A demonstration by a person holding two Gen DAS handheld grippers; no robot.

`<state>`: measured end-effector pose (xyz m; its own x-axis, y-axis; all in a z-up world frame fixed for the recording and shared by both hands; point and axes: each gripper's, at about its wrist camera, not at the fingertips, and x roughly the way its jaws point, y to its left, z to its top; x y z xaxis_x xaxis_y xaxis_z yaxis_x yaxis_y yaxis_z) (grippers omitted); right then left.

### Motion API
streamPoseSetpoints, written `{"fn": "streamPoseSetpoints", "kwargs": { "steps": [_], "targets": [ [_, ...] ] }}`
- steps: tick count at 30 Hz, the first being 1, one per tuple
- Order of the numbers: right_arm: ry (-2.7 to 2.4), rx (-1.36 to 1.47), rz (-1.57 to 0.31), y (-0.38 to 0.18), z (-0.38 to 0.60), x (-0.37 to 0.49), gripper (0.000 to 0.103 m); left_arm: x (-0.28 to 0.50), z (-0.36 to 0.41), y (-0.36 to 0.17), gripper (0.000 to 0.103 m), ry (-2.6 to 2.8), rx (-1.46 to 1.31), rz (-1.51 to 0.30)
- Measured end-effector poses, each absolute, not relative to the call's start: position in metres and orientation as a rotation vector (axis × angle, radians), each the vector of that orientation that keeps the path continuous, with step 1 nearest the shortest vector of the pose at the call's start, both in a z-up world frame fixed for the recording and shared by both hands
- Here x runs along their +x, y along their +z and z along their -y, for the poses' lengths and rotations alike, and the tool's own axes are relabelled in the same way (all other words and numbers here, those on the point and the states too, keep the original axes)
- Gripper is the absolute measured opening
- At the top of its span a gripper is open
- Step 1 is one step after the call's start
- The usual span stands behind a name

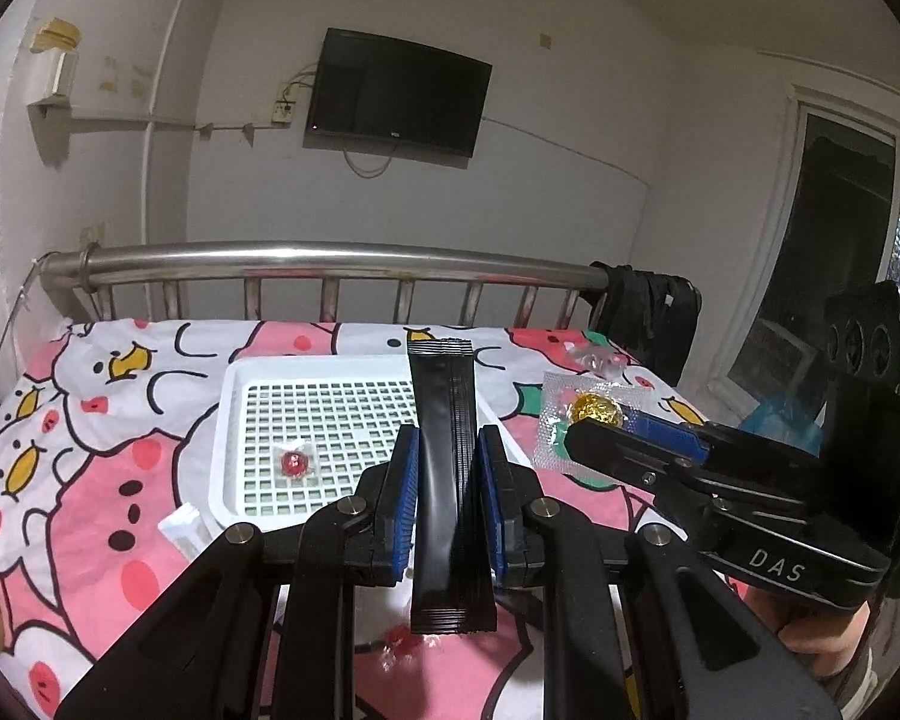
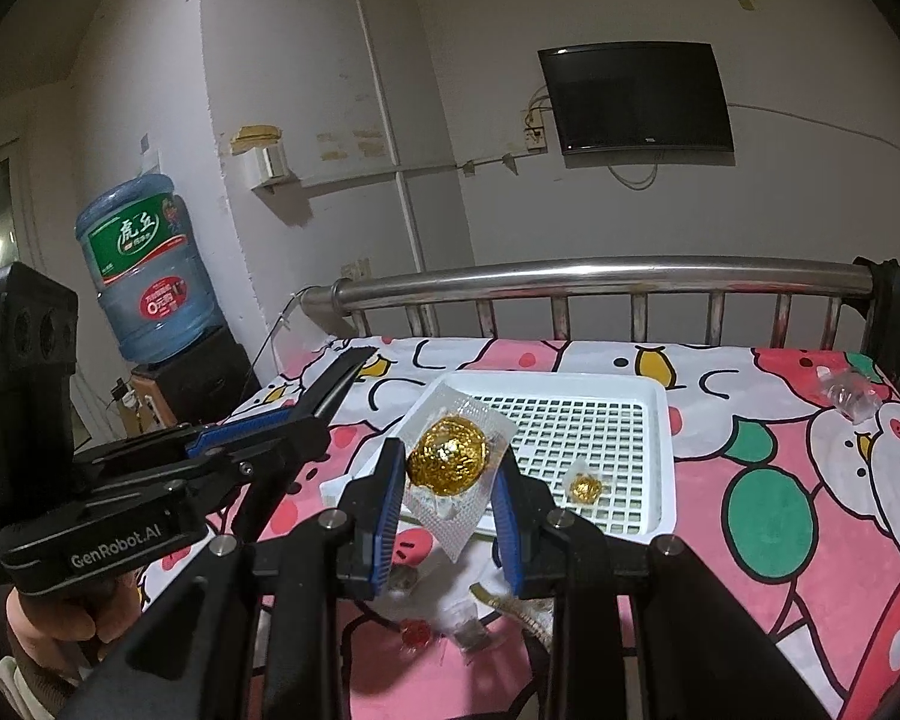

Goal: Organize snacks
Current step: 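Carry the black stick and gold chocolate over the tray and release both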

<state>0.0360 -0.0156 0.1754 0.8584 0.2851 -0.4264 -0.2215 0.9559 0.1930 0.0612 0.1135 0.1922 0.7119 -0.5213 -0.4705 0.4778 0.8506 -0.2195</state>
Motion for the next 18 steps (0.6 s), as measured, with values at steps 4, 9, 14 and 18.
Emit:
{"fn": "streamPoseSetpoints", "kwargs": {
  "steps": [4, 9, 14, 18],
  "targets": [
    [0.255, 0.153, -0.467, 0.176, 0.021, 0.046, 0.030, 0.073, -0.110, 0.192, 0.016, -0.542, -0.080, -0.547],
    [0.245, 0.165, -0.478, 0.174, 0.024, 0.063, 0.030, 0.090, -0.110, 0.187, 0.016, -0.522, -0.089, -0.560],
    [0.237, 0.179, -0.491, 0.168, 0.028, 0.079, 0.030, 0.112, -0.110, 0.178, 0.016, -0.508, -0.107, -0.588],
    [0.229, 0.202, -0.504, 0.162, 0.033, 0.094, 0.030, 0.129, -0.111, 0.170, 0.016, -0.502, -0.131, -0.613]
  ]
}}
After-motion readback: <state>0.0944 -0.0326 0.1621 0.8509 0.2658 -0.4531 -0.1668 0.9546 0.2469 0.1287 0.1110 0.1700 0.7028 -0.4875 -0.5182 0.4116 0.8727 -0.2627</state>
